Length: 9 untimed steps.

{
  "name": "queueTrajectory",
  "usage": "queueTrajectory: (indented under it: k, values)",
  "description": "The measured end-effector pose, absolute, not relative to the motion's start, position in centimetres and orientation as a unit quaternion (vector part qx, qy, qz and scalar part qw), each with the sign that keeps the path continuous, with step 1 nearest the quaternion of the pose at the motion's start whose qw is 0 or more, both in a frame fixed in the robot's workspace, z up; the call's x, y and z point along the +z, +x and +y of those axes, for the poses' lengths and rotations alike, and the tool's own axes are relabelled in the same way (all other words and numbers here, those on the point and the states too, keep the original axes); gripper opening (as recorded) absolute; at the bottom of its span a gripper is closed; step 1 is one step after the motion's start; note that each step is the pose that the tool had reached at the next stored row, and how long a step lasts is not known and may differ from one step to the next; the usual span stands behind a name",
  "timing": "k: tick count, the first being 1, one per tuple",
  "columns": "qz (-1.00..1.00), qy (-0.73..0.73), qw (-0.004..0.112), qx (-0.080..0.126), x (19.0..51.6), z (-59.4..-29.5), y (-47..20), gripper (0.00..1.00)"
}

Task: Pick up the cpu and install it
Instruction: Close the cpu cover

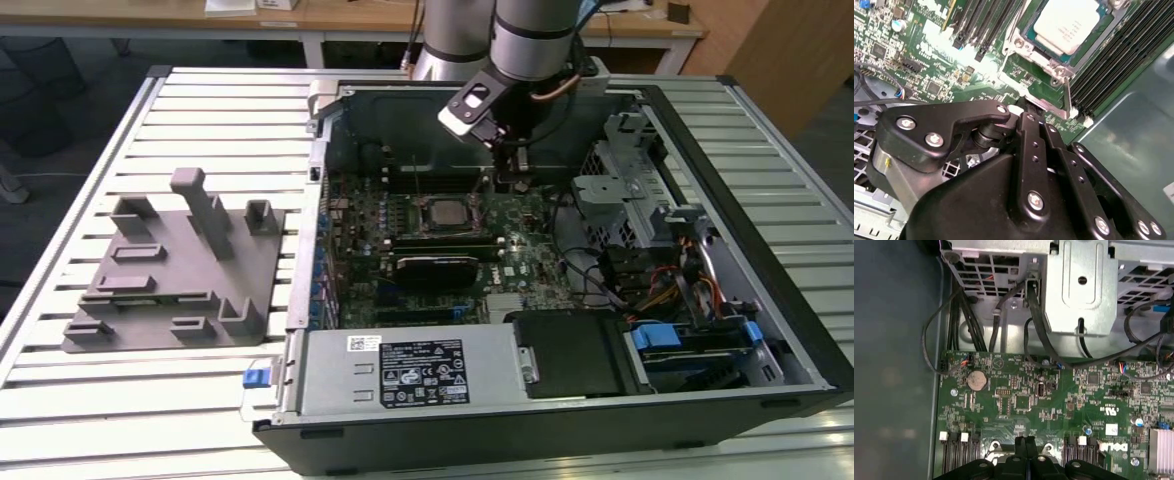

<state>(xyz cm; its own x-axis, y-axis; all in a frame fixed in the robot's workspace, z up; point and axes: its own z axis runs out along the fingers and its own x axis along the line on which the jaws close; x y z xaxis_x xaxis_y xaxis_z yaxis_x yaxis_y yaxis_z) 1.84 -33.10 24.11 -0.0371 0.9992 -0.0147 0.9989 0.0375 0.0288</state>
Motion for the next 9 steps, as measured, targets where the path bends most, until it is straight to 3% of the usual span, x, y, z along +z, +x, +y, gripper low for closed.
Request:
queueTrajectory:
  k: [9]
  values:
    - [0.72,0.694,0.015,0.005,24.1,-33.1,-0.1,0.11]
